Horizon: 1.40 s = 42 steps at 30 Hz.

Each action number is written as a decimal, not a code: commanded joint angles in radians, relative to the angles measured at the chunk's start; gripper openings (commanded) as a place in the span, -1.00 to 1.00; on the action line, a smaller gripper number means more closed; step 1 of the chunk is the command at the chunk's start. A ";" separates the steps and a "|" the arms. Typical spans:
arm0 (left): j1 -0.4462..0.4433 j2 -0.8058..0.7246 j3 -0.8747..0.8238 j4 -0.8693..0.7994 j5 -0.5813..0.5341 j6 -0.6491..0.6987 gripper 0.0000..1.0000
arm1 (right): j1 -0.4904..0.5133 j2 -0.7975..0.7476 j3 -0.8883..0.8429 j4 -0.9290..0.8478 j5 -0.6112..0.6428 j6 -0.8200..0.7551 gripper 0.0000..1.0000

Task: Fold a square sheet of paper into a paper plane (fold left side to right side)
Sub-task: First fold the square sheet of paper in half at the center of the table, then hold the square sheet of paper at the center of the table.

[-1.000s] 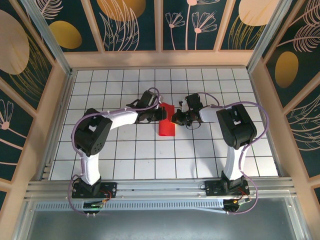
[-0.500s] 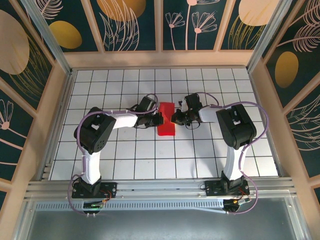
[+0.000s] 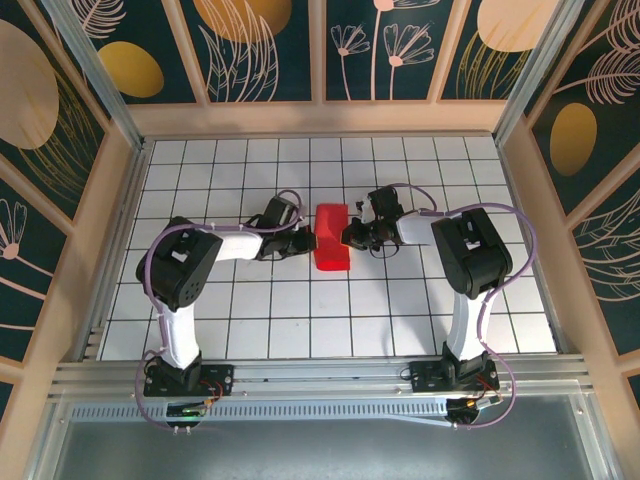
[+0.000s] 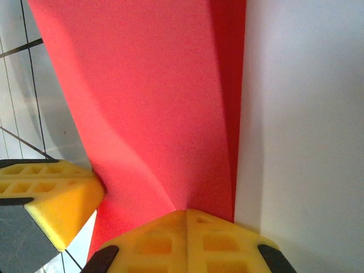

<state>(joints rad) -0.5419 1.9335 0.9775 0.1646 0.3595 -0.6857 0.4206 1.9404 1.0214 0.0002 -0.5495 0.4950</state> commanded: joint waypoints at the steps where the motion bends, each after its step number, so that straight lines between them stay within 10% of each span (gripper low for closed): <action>1: 0.029 -0.034 -0.049 -0.050 -0.039 0.008 -1.00 | 0.000 0.076 -0.035 -0.118 0.166 -0.030 -1.00; 42: -0.069 0.134 0.144 -0.126 0.004 0.091 -1.00 | 0.003 0.047 0.001 -0.078 0.062 -0.038 -1.00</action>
<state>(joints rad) -0.6071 2.0235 1.1149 0.1139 0.3885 -0.6209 0.4210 1.9404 1.0275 -0.0051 -0.5549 0.4759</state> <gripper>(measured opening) 0.043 0.049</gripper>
